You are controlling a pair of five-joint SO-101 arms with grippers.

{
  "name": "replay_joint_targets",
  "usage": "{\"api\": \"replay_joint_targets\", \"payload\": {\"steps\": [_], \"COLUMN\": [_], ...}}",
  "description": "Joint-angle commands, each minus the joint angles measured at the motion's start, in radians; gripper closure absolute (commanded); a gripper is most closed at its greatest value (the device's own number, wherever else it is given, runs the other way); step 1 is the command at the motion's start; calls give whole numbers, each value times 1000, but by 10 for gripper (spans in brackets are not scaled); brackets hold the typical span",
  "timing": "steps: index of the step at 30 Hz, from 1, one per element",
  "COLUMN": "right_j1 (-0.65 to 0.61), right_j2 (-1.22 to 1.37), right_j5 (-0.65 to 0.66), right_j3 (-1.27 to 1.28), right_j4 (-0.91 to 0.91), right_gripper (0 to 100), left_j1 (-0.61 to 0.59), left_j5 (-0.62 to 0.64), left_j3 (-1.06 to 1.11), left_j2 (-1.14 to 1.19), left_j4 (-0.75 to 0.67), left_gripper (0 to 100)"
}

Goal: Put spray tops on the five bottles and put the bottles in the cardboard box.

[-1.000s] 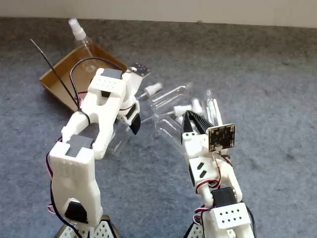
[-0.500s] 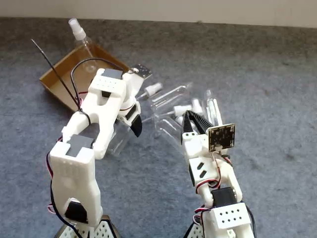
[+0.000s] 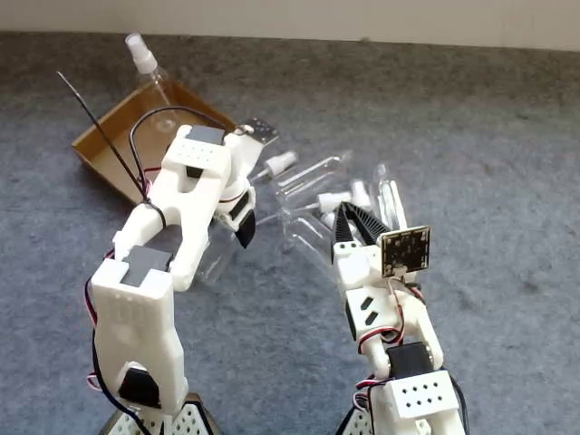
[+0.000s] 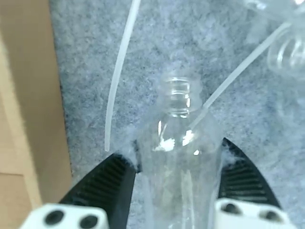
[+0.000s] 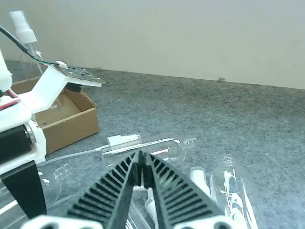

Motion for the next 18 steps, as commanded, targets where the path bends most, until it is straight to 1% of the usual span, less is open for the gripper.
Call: {"api": "replay_joint_targets", "payload": {"steps": [1, 5, 9, 18], "right_j1": [4, 4, 4, 5], "right_j2": [-8, -8, -8, -8], "right_j5": [-2, -2, -2, -2], "right_j3": [171, 171, 171, 171], "right_j4": [7, 7, 5, 7], "right_gripper": [991, 991, 991, 991], "left_j1": [-8, -7, -7, 24], "left_j5": [-9, -9, -6, -5], "left_j3": [-12, -62, -102, -91], "left_j2": [-21, -62, -157, -435], "left_j4": [52, 143, 215, 281], "left_gripper": [883, 884, 884, 885]}}
